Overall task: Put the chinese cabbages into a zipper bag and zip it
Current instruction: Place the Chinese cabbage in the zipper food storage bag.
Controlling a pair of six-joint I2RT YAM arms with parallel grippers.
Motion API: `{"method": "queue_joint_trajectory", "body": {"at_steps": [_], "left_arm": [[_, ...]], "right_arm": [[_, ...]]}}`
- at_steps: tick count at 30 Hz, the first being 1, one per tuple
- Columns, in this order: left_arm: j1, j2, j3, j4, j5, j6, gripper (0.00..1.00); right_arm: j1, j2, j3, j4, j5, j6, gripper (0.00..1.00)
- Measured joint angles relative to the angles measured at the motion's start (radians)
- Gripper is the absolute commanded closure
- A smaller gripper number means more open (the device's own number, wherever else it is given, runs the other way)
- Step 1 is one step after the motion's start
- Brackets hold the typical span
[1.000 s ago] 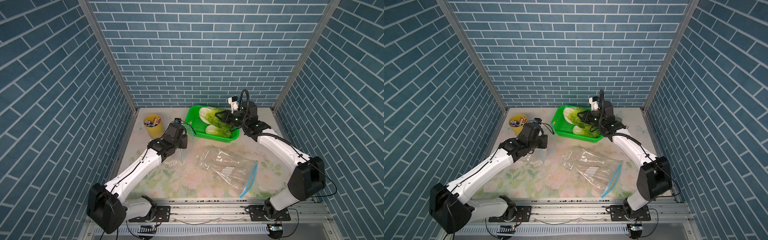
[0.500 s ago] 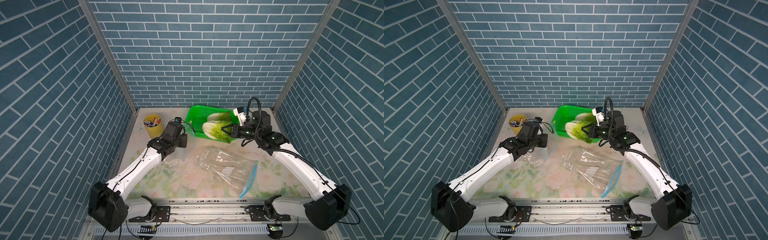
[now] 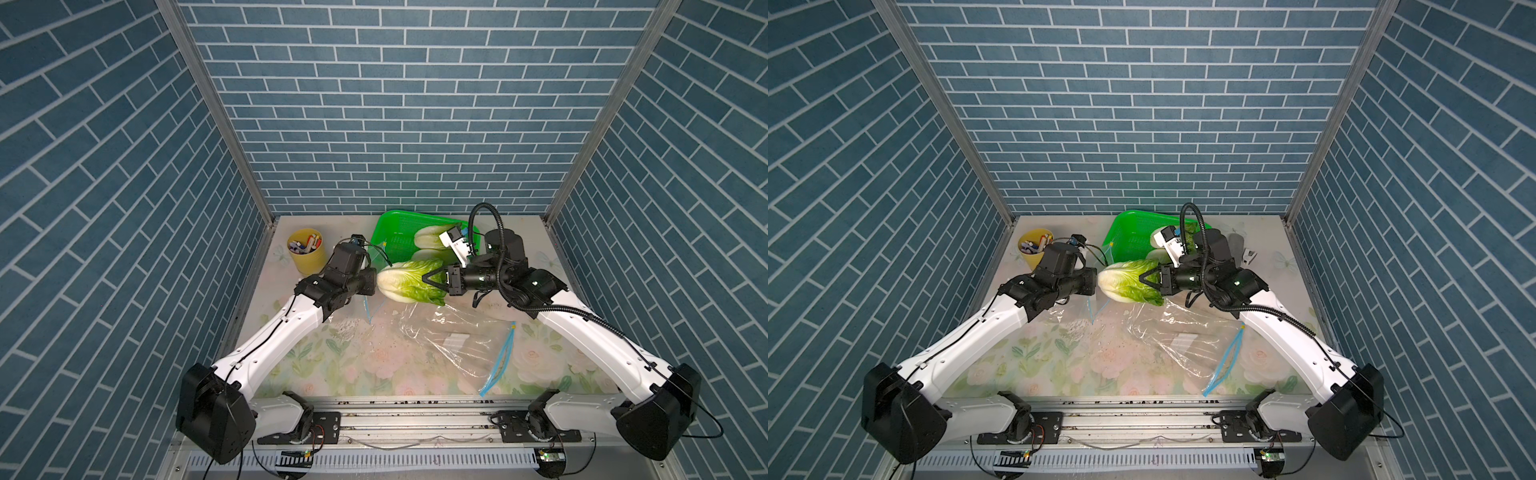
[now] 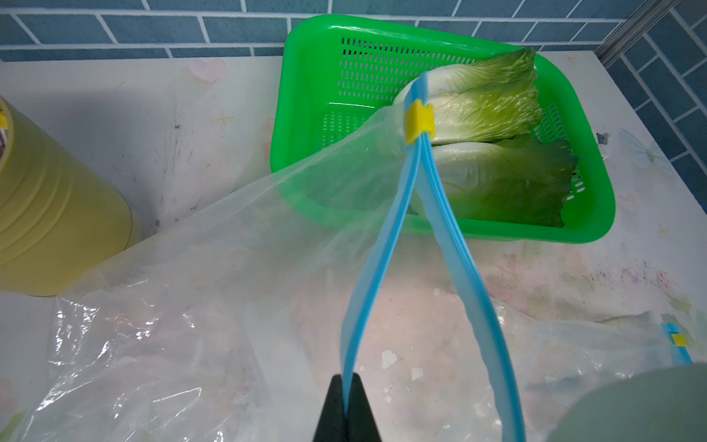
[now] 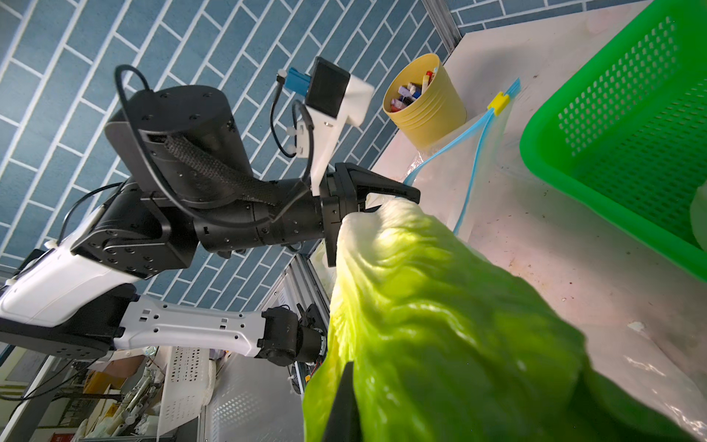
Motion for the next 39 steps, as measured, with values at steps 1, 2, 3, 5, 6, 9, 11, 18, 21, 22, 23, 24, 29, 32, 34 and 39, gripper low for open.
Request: {"method": "queue_joint_trajectory", "body": {"at_steps": [1, 2, 3, 5, 6, 9, 11, 18, 21, 22, 23, 24, 29, 32, 34, 39], "left_arm": [[0.000, 0.000, 0.000, 0.000, 0.003, -0.002, 1.00], [0.000, -0.001, 0.000, 0.000, 0.005, -0.004, 1.00], [0.000, -0.002, 0.000, 0.000, 0.006, -0.005, 1.00], [0.000, -0.003, 0.000, 0.000, 0.006, -0.008, 1.00], [0.000, -0.005, 0.000, 0.000, 0.007, -0.008, 1.00], [0.000, -0.006, 0.008, -0.005, 0.005, -0.008, 1.00], [0.000, -0.006, 0.019, -0.010, 0.005, -0.008, 1.00], [0.000, -0.006, 0.057, -0.020, 0.019, -0.005, 1.00], [0.000, -0.006, 0.077, -0.026, 0.044, -0.003, 1.00], [0.000, -0.006, 0.084, -0.028, 0.052, -0.003, 1.00], [0.000, -0.006, 0.091, -0.032, 0.059, -0.002, 1.00], [0.000, -0.006, 0.096, -0.034, 0.065, -0.002, 1.00], [-0.003, -0.005, 0.119, -0.043, 0.095, -0.001, 1.00], [-0.008, 0.000, 0.131, -0.047, 0.107, -0.001, 1.00], [-0.011, 0.003, 0.137, -0.051, 0.112, -0.001, 1.00], [-0.014, 0.007, 0.145, -0.058, 0.129, -0.004, 1.00]], "right_arm": [[0.000, 0.011, 0.000, 0.011, 0.000, 0.000, 1.00], [0.000, 0.020, 0.001, 0.019, 0.000, 0.000, 1.00], [0.000, 0.028, 0.001, 0.026, 0.000, 0.000, 1.00], [0.000, 0.044, 0.001, 0.035, 0.001, -0.001, 1.00], [0.000, 0.051, 0.002, 0.035, 0.001, -0.004, 1.00], [0.002, 0.064, 0.005, 0.015, 0.014, -0.029, 1.00], [0.002, 0.065, 0.009, -0.022, 0.032, -0.058, 1.00], [0.022, 0.064, 0.079, -0.180, 0.143, -0.174, 1.00], [0.036, 0.064, 0.090, -0.219, 0.172, -0.204, 1.00], [0.043, 0.065, 0.095, -0.233, 0.179, -0.215, 1.00], [0.048, 0.068, 0.103, -0.246, 0.182, -0.223, 1.00], [0.054, 0.072, 0.114, -0.256, 0.184, -0.229, 1.00], [0.073, 0.095, 0.169, -0.269, 0.190, -0.263, 1.00], [0.077, 0.107, 0.179, -0.259, 0.187, -0.272, 1.00], [0.079, 0.119, 0.180, -0.252, 0.186, -0.275, 1.00], [0.080, 0.162, 0.180, -0.251, 0.186, -0.281, 1.00]]}}
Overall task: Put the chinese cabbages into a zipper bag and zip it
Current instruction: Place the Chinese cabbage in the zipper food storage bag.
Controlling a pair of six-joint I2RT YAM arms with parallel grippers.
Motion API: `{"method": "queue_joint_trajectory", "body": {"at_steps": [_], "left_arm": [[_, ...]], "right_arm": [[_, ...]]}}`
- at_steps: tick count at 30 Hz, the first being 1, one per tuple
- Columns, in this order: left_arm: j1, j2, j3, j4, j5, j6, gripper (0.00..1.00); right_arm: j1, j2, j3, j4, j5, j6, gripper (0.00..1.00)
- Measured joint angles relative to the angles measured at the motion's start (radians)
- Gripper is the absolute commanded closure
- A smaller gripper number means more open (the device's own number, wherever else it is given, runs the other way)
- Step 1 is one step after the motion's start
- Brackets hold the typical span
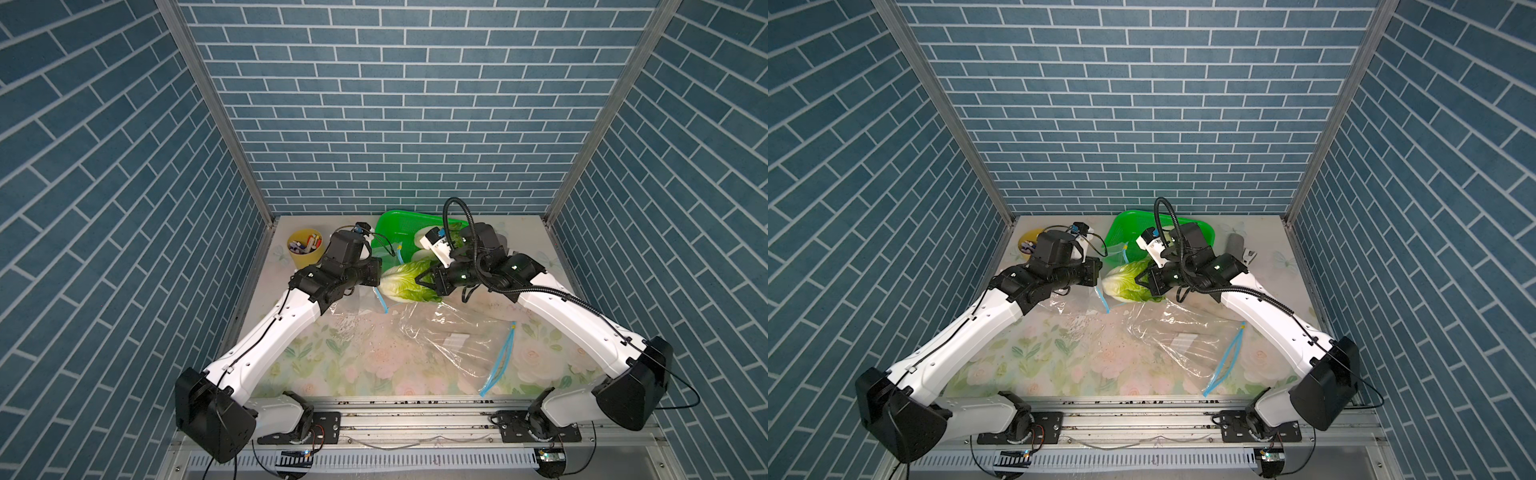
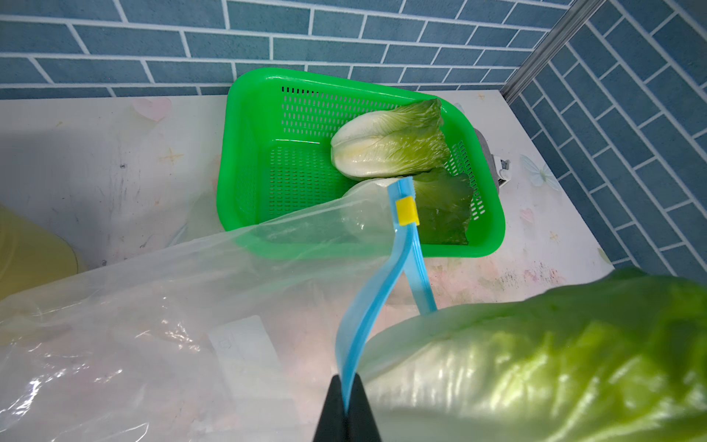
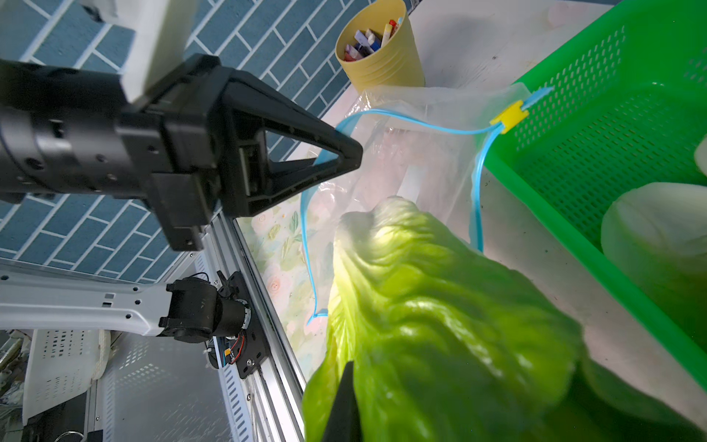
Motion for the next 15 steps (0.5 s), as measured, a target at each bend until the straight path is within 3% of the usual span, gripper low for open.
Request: {"method": "queue_joint_trajectory", "body": {"at_steps": [15], "left_arm": [[-0.013, 0.032, 0.019, 0.019, 0.059, -0.027, 1.00]], "right_arm": [[0.009, 0.124, 0.033, 0.085, -0.077, 0.012, 1.00]]}}
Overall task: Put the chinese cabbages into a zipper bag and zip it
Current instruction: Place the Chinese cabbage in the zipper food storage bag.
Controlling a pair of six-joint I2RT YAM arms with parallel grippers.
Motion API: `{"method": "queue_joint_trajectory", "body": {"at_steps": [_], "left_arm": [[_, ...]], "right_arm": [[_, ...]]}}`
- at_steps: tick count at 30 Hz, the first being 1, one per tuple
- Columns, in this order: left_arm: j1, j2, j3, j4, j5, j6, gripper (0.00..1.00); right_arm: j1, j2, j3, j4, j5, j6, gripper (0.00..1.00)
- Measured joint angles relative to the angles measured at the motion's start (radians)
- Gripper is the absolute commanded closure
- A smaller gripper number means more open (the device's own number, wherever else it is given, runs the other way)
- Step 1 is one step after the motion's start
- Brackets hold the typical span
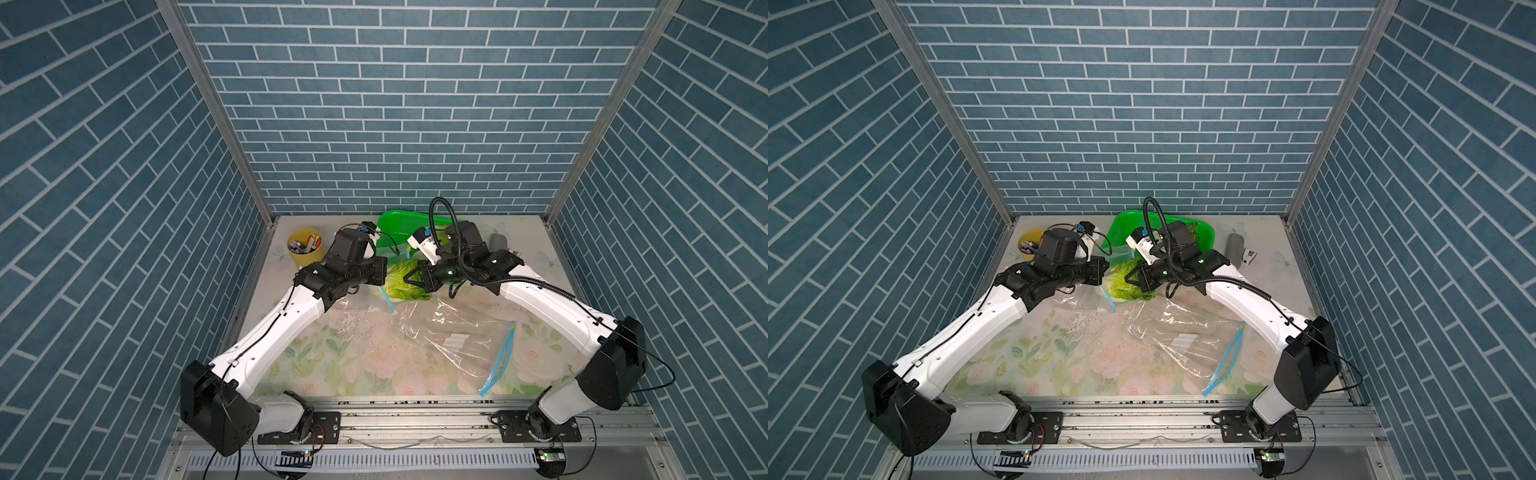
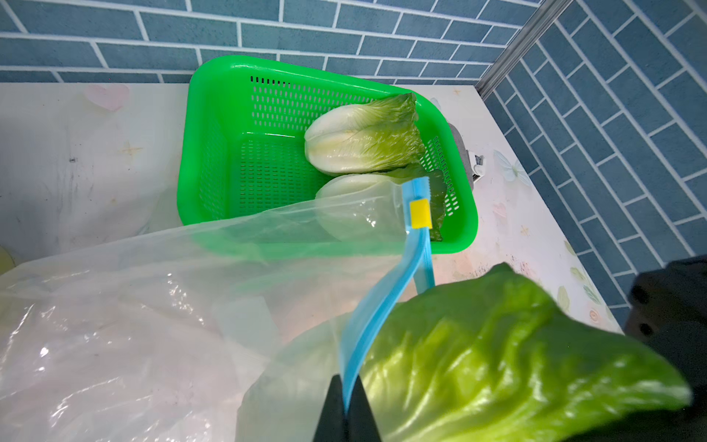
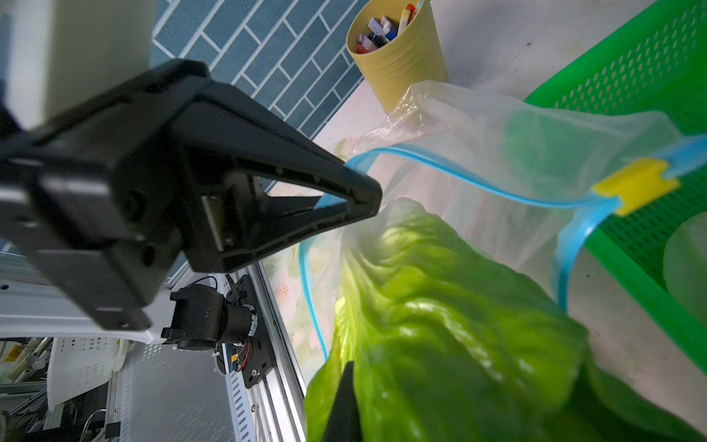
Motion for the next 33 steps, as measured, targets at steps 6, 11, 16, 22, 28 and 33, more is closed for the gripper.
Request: {"method": "queue_joint_trajectory", "body": {"at_steps": [6, 11, 16, 22, 28, 33], "left_arm": [[0.000, 0.000, 0.000, 0.031, 0.024, -0.026, 1.00], [0.000, 0.000, 0.000, 0.055, 0.032, -0.044, 1.00], [-0.001, 0.000, 0.000, 0.061, 0.031, -0.050, 1.00], [-0.003, -0.002, -0.002, 0.087, 0.030, -0.074, 1.00], [-0.004, -0.019, -0.002, 0.084, 0.000, -0.086, 1.00], [-0.004, -0.037, -0.007, 0.081, -0.045, -0.096, 1.00]], "right_arm": [[0.001, 0.008, 0.000, 0.060, -0.042, 0.045, 1.00], [0.002, 0.039, 0.000, 0.108, -0.061, 0.071, 1.00], [0.003, 0.064, 0.000, 0.129, -0.068, 0.091, 1.00], [0.006, 0.095, 0.000, 0.227, -0.099, 0.165, 0.97], [0.008, 0.108, -0.012, 0.259, -0.110, 0.197, 0.75], [0.008, 0.077, -0.012, 0.241, -0.111, 0.185, 0.64]]}}
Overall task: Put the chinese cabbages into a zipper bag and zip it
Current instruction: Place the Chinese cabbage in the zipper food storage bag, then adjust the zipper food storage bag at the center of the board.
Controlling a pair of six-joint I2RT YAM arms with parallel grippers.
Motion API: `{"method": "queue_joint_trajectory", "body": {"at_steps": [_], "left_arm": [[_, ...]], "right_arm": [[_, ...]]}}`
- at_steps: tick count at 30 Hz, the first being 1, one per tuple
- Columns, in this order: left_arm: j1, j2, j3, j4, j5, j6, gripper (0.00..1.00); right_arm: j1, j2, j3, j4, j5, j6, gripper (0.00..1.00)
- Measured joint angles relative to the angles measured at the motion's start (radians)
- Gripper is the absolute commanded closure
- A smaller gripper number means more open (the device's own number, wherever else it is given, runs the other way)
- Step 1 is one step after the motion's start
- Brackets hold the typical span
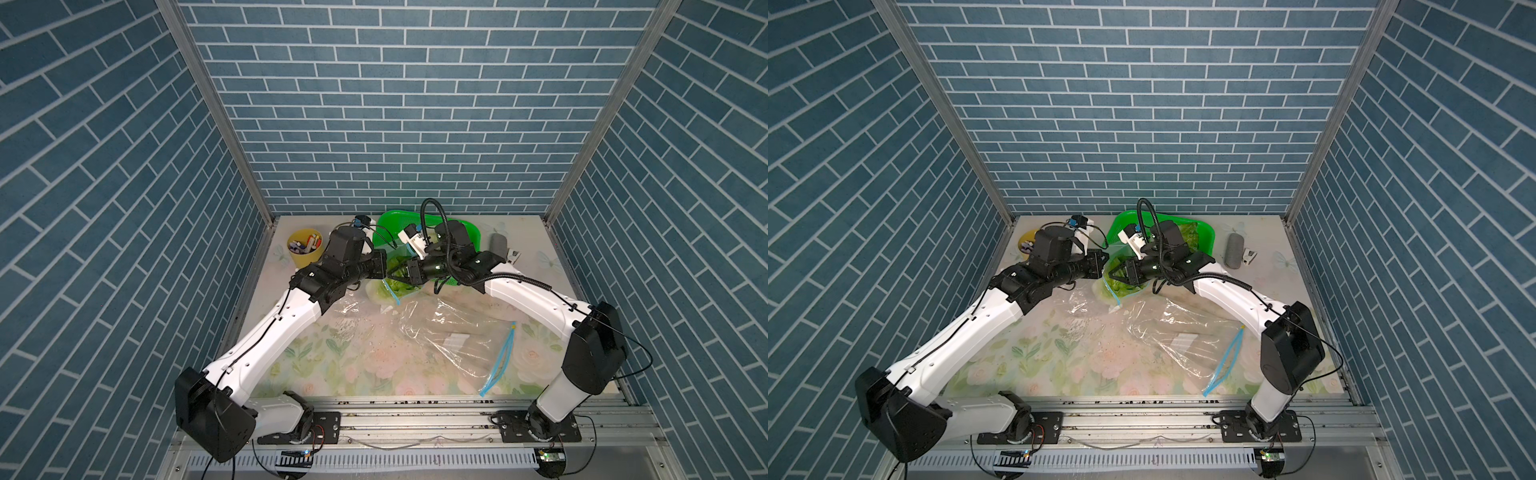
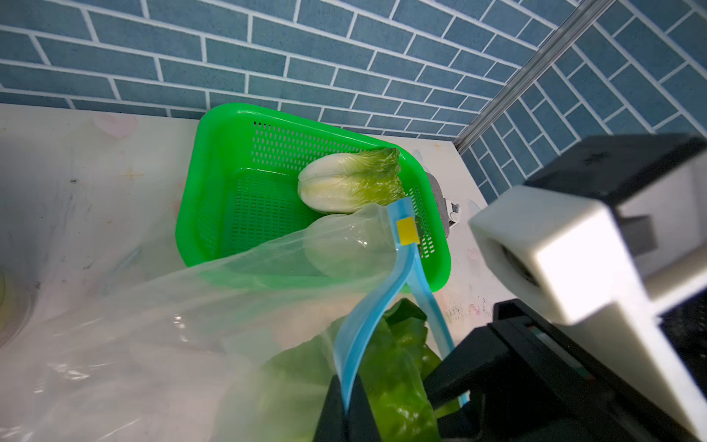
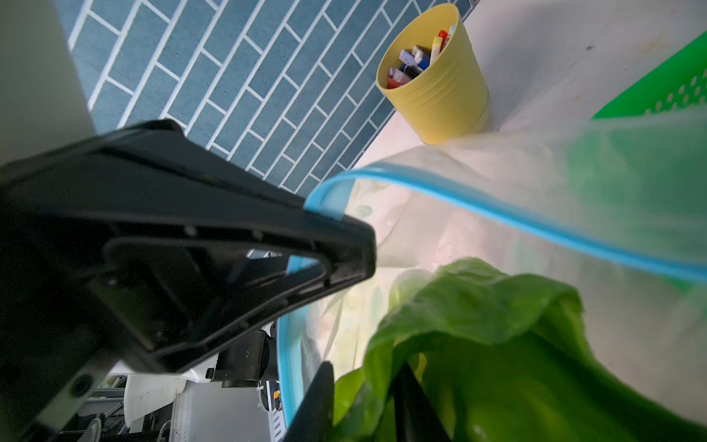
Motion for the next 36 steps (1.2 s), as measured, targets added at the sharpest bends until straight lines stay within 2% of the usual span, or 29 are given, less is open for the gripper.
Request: {"method": "queue_joint_trajectory", "body": {"at_steps": [4, 6, 14, 21, 27, 36], "left_arm": [[0.000, -0.006, -0.007, -0.012, -0.042, -0.016, 1.00], [0.000, -0.006, -0.009, -0.018, -0.061, -0.023, 1.00], [0.000, -0.007, -0.023, -0.038, -0.113, -0.042, 1.00], [0.000, -0.007, -0.026, -0.040, -0.127, -0.046, 1.00], [0.000, -0.011, -0.026, -0.045, -0.130, -0.046, 1.00], [0.000, -0.019, -0.029, -0.048, -0.131, -0.046, 1.00]], "right_arm": [[0.000, -0.063, -0.011, -0.033, 0.014, -0.012, 0.54], [0.000, -0.107, -0.017, -0.063, 0.036, -0.013, 0.53], [0.000, -0.171, 0.016, -0.278, 0.272, -0.014, 0.52], [-0.014, -0.117, -0.014, -0.346, 0.333, 0.053, 0.54], [-0.034, -0.021, -0.027, -0.328, 0.309, 0.121, 0.60], [-0.039, 0.041, -0.041, -0.269, 0.250, 0.168, 0.86]]}}
